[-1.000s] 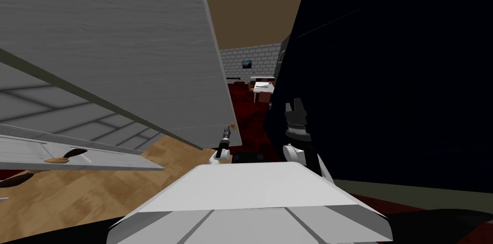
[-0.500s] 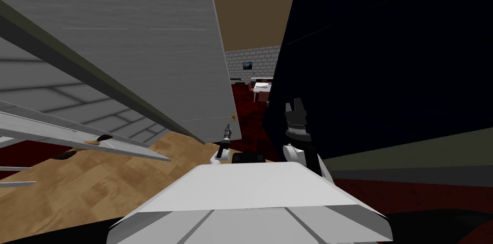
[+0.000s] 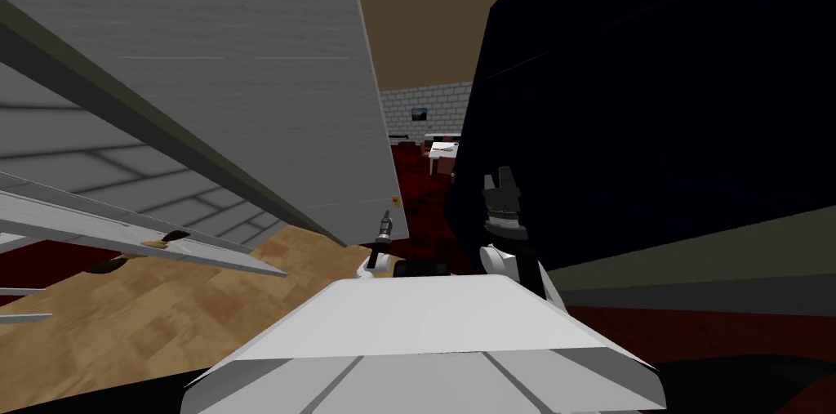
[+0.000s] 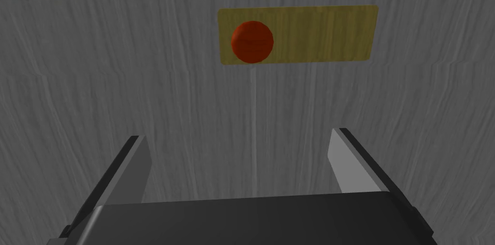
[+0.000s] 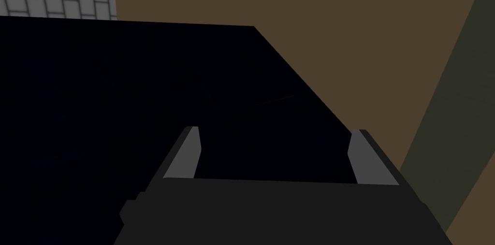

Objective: Push the door open

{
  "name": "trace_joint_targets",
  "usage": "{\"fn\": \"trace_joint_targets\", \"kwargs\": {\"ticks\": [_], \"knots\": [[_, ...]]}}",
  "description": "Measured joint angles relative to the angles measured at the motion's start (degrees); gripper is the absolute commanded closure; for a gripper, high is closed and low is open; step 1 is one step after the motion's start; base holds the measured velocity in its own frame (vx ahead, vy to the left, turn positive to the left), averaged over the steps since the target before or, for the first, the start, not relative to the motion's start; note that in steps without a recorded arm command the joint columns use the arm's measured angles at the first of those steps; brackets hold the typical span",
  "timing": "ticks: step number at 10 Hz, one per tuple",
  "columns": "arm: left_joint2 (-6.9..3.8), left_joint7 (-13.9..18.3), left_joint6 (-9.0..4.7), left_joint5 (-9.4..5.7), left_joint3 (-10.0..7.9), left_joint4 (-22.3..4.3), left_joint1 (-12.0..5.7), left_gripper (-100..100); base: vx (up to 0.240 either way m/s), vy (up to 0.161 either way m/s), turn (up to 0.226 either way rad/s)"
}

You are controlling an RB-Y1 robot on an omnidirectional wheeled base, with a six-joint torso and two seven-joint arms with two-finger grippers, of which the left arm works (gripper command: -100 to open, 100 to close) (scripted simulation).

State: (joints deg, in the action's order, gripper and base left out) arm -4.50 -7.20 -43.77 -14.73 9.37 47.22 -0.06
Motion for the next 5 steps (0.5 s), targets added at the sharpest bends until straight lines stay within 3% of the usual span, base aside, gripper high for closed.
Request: {"fn": "trace_joint_targets", "kwargs": {"ticks": [5], "knots": [[0.01, -0.17, -0.98, -0.25, -0.51, -0.72, -0.21, -100, 0.199, -0.007, -0.026]]}}
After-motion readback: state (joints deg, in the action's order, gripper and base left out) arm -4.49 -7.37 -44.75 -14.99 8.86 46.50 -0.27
